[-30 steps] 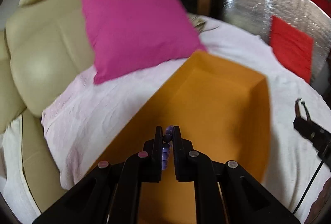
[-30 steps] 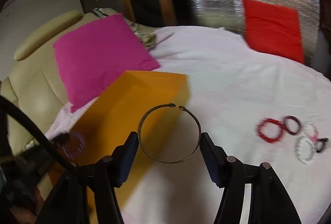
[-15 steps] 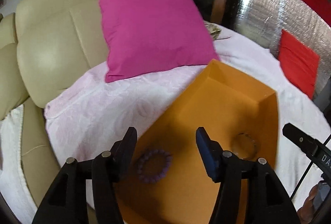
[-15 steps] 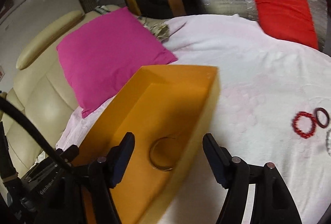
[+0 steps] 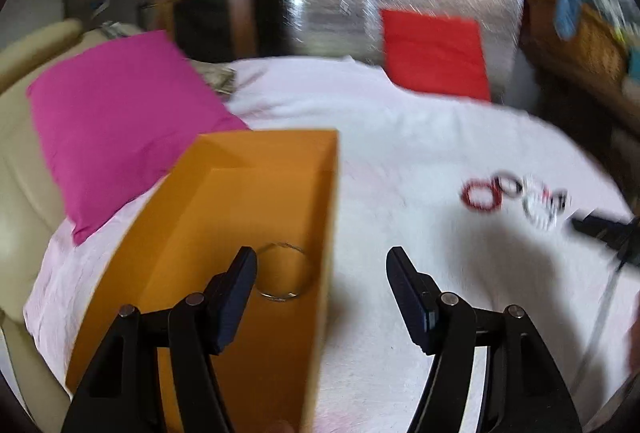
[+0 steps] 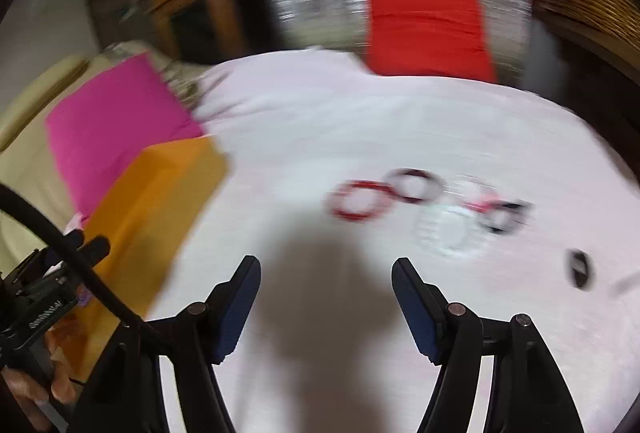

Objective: Organize jewelry
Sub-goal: 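Release purple bracelet into orange box with left while right drops silver bangle in, then grasp the black hair tie with the right tool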

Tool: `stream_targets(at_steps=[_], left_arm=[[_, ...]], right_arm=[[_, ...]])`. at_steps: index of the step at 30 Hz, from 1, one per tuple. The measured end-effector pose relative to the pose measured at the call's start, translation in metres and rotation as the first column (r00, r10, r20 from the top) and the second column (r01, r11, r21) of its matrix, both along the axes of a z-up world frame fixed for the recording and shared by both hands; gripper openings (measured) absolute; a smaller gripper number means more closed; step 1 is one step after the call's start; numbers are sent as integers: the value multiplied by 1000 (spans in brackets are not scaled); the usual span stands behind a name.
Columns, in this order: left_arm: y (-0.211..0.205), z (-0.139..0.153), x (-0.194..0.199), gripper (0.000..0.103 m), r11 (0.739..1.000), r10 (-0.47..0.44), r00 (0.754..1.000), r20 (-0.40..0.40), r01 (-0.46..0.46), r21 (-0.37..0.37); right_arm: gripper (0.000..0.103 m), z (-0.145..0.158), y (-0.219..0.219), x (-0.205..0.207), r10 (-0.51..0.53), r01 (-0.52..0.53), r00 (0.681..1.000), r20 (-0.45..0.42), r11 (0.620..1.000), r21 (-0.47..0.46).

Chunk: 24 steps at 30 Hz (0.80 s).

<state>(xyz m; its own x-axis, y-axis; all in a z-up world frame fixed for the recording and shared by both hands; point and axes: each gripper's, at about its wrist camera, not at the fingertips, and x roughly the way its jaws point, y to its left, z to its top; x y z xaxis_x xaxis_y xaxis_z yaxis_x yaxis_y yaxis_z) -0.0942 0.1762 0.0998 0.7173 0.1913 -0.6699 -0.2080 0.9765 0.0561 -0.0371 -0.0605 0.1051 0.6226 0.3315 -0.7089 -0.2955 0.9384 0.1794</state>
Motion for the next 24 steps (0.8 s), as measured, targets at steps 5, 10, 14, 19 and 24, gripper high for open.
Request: stream_targets(at_steps=[5, 10, 14, 19, 24], left_arm=[[-4, -39, 25, 68, 1000, -11, 984, -177, 15, 20], [-12, -56, 28, 68, 991, 62, 958, -280, -26, 132], [-20, -54, 17, 68, 984, 85, 957, -278, -36, 176], [-45, -53, -17, 68, 986, 41, 959, -280, 7, 169], [-91, -59, -41, 68, 983, -48, 954, -297, 97, 154]], right_arm=[[72, -5, -103, 2, -208, 208, 978, -13, 975, 76], [72, -17, -182, 13, -366, 377, 925, -96, 915, 141], [72, -12, -206, 17, -404, 414, 909, -97, 902, 123], [72, -14, -230, 23, -420, 433, 900, -116, 892, 133], [65, -38, -236, 41, -400, 424, 899, -178, 898, 122]])
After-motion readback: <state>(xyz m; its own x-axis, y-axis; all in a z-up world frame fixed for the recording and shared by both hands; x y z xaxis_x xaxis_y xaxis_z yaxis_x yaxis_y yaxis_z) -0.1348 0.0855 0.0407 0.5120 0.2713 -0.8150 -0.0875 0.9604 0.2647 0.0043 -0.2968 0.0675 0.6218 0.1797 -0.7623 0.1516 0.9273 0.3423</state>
